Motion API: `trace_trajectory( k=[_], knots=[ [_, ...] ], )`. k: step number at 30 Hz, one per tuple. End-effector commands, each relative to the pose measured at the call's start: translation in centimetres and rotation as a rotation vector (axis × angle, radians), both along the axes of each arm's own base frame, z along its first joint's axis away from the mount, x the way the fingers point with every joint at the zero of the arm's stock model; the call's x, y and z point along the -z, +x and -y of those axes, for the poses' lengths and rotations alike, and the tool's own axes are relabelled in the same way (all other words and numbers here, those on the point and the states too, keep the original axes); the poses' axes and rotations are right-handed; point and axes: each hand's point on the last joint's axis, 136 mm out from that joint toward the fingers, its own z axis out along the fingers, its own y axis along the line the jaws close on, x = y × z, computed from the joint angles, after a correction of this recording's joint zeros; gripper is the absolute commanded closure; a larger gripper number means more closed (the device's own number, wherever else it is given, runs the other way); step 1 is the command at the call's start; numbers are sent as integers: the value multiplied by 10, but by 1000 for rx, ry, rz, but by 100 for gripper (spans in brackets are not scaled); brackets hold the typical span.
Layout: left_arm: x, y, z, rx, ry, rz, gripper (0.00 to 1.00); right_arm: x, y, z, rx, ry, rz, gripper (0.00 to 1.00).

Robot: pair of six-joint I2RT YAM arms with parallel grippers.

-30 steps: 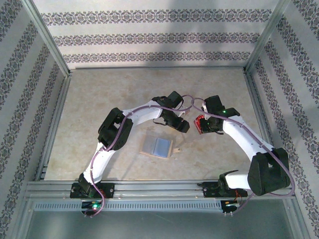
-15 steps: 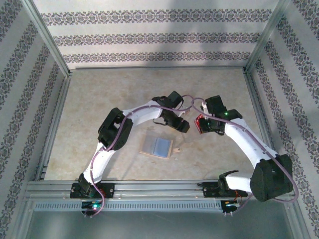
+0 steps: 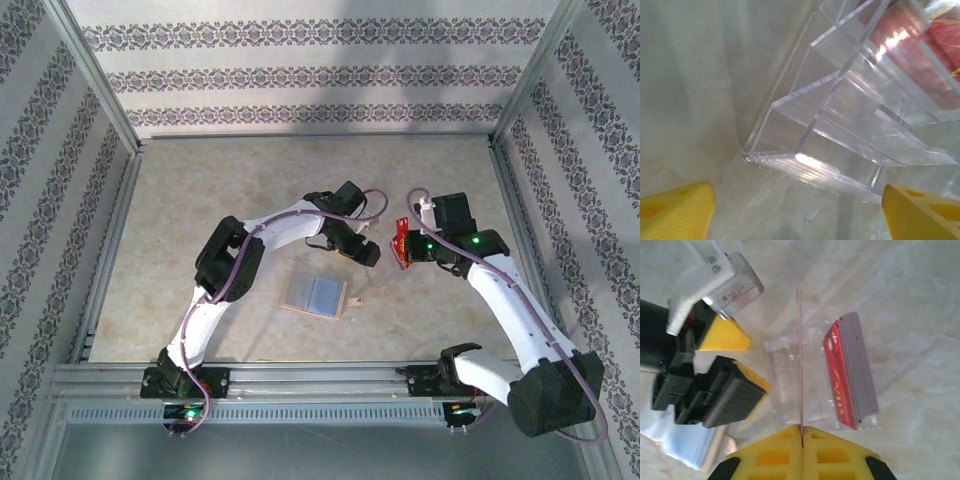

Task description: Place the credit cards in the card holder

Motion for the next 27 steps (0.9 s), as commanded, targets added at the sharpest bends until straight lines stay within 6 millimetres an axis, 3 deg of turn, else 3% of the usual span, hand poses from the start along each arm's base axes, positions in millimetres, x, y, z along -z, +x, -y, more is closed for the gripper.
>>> trace_trajectory(
  k=[1, 5, 8, 19, 27],
  knots=[
    [-65, 6, -15, -19, -48, 102, 9, -36, 4, -13, 29, 167, 78, 100],
    [-114, 1, -26, -14, -106, 191, 5, -56, 4, -26, 59, 340, 134, 100],
    [-138, -5, -37, -18, -147, 233, 4, -67, 4, -32, 75, 437, 177, 100],
    [-180, -39, -88, 37, -262, 357, 0, -82, -1, -58, 66, 743, 273, 100],
    [-206, -30, -118, -24, -429, 297, 2, -80, -7, -73, 56, 860, 325, 100]
  ],
)
